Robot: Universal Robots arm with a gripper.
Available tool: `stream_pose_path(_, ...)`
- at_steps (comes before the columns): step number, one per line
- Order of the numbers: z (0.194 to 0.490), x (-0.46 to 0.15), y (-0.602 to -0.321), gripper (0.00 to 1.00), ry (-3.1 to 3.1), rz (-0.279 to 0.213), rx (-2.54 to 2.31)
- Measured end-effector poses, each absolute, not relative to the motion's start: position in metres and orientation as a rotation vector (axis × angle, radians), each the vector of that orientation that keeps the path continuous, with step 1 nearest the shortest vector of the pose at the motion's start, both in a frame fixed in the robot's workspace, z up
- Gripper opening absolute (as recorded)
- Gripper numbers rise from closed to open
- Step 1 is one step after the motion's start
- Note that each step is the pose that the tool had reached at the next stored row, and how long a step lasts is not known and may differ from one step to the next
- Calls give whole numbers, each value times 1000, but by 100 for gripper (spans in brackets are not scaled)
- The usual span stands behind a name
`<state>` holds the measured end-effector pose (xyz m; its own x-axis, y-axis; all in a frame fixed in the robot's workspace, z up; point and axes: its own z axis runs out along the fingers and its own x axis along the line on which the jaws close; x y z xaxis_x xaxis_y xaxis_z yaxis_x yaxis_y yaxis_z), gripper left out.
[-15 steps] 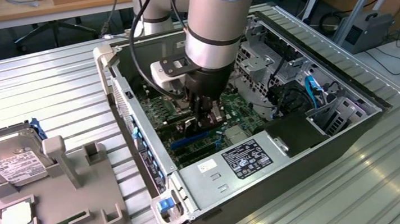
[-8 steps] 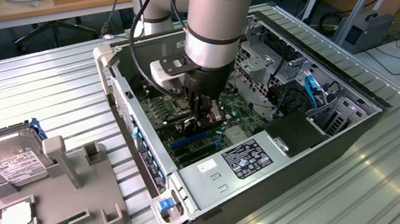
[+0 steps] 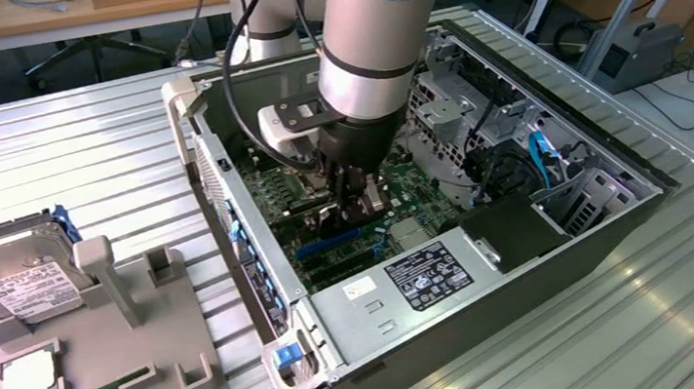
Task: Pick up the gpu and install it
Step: 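Insert the gpu into the slot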
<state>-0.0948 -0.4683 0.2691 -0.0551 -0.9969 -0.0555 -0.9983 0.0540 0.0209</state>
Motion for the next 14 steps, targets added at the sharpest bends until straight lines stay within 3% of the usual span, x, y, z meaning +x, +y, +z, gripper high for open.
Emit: stream_pose_path(14,268,-94,-468,27,2262,83,-2142)
